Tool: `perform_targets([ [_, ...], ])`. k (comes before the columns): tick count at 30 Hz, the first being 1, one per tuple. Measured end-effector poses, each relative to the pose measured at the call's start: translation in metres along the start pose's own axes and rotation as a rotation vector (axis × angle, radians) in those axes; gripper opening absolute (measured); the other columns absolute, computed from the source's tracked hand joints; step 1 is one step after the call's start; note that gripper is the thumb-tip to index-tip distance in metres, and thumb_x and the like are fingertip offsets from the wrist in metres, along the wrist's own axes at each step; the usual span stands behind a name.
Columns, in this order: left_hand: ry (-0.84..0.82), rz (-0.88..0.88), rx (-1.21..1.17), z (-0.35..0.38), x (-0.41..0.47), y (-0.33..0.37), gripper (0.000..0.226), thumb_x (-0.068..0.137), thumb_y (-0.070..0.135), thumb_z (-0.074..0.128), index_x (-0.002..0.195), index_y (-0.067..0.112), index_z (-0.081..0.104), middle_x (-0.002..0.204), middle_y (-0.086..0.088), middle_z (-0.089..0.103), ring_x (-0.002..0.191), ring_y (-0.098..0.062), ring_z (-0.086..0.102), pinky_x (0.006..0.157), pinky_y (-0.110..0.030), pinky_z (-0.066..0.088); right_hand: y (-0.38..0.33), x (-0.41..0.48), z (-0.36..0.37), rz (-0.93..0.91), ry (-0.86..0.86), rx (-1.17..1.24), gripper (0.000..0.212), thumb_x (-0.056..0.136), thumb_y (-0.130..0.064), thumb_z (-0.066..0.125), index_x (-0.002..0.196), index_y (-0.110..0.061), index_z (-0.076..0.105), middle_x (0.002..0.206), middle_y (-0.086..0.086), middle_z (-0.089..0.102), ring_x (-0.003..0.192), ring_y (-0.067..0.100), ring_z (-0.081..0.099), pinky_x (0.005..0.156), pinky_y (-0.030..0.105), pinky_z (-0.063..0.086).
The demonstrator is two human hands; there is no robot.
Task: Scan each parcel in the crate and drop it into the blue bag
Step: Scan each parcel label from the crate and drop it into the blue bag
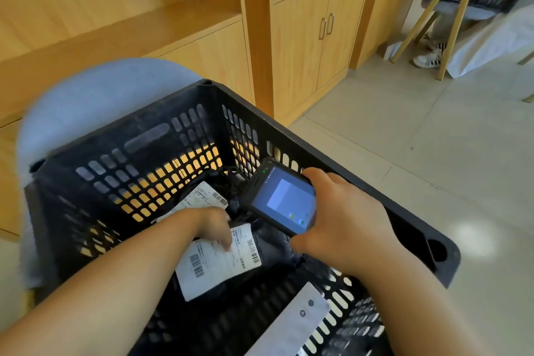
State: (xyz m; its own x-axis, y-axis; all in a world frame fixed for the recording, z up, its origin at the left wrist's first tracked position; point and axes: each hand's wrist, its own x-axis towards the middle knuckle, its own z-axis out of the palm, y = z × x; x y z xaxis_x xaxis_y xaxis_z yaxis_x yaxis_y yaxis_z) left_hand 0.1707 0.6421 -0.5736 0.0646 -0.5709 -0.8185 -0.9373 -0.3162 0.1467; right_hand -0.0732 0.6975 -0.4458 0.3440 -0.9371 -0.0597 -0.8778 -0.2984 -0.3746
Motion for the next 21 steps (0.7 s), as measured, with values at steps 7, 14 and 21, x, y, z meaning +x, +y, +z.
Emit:
perform_targets([
  [7, 0.121, 0.048, -0.516, -0.025, -0.055, -0.02, 0.027, 0.073, 0.007, 0.06, 0.1, 0.007, 0.062, 0.103, -0.014, 0.068, 0.096, -0.032, 0.065, 0.09, -0.044, 0.05, -0.001, -0.012, -0.011, 0.048, 0.088, 0.119, 0.085, 0.061, -0.047, 0.074, 0.131, -0.028, 0.029, 0.107, -0.007, 0.051, 0.09, 0.015, 0.05, 0.067, 0.031, 0.047],
  [14, 0.535, 0.224, -0.998, -0.018, -0.12, -0.044, 0.02, 0.082, -0.002, 0.062, 0.093, 0.014, 0.067, 0.097, -0.007, 0.073, 0.084, -0.022, 0.069, 0.07, -0.035, 0.054, -0.008, -0.044, -0.028, 0.082, 0.14, 0.092, 0.092, 0.055, -0.05, 0.074, 0.133, -0.029, 0.029, 0.106, -0.009, 0.049, 0.085, 0.014, 0.05, 0.06, 0.029, 0.045],
  [21, 0.987, 0.34, -1.127, 0.018, -0.192, -0.061, 0.02, 0.081, 0.007, 0.071, 0.086, 0.026, 0.066, 0.094, 0.005, 0.072, 0.088, -0.018, 0.068, 0.079, -0.038, 0.054, -0.027, -0.088, -0.045, 0.042, 0.117, 0.004, 0.092, 0.057, -0.053, 0.071, 0.135, -0.032, 0.026, 0.105, -0.01, 0.049, 0.082, 0.013, 0.049, 0.054, 0.025, 0.039],
])
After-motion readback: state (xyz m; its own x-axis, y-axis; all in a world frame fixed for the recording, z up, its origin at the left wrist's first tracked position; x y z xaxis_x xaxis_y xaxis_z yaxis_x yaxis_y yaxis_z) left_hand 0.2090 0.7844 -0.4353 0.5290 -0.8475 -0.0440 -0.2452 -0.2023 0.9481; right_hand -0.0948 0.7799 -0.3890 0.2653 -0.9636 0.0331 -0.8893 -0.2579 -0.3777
